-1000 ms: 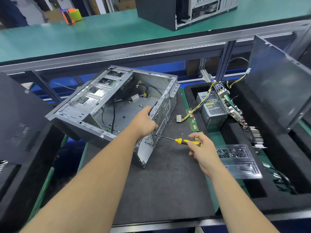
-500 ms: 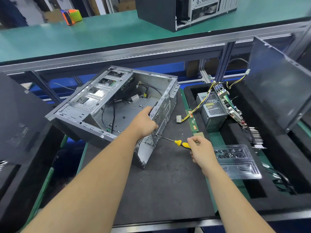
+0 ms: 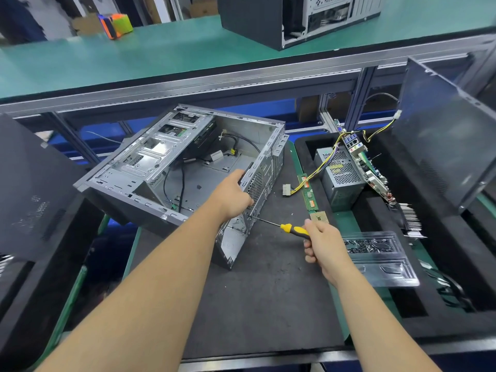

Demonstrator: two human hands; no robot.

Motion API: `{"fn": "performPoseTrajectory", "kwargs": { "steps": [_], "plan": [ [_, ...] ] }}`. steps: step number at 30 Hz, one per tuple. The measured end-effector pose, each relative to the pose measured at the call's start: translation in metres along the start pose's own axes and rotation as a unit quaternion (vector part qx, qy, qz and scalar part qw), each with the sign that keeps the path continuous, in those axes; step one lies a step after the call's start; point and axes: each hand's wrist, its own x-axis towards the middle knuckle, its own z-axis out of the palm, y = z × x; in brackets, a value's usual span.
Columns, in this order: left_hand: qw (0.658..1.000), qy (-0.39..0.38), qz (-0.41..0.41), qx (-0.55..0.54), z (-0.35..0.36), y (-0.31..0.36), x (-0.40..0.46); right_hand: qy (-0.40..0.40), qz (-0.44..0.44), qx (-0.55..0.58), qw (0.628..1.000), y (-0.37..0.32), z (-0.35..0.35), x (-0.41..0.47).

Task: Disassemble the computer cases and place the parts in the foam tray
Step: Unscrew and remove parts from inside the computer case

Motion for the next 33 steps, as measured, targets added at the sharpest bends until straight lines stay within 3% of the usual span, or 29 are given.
{"fn": "performPoseTrajectory", "kwargs": {
  "steps": [4,11,16,19,26,29,33],
  "plan": [
    [1.000,-0.002,0.002,0.001,0.000,0.001,0.000,0.009,-0.065,0.002,0.998,-0.003,-0.002,-0.003],
    [1.000,-0.001,0.001,-0.003,0.000,0.000,0.000,-0.057,-0.046,0.105,0.992,-0.006,-0.005,-0.009],
    [1.000,0.002,0.000,-0.004,0.001,-0.001,0.001,-0.007,0.053,-0.011,0.999,-0.010,0.003,-0.006],
    [1.000,0.001,0.000,-0.006,0.001,-0.001,0.001,0.004,0.021,-0.042,0.999,-0.004,0.002,-0.003],
    [1.000,0.001,0.002,-0.004,0.001,-0.002,0.002,0.006,-0.054,0.026,0.998,-0.005,-0.002,-0.003],
    [1.000,0.000,0.002,-0.007,0.001,-0.003,0.003,-0.022,-0.046,0.072,0.996,-0.008,0.000,-0.004],
    [1.000,-0.001,0.004,-0.011,0.001,-0.004,0.003,0.001,0.024,0.022,0.999,-0.010,0.003,-0.004]
  ]
}}
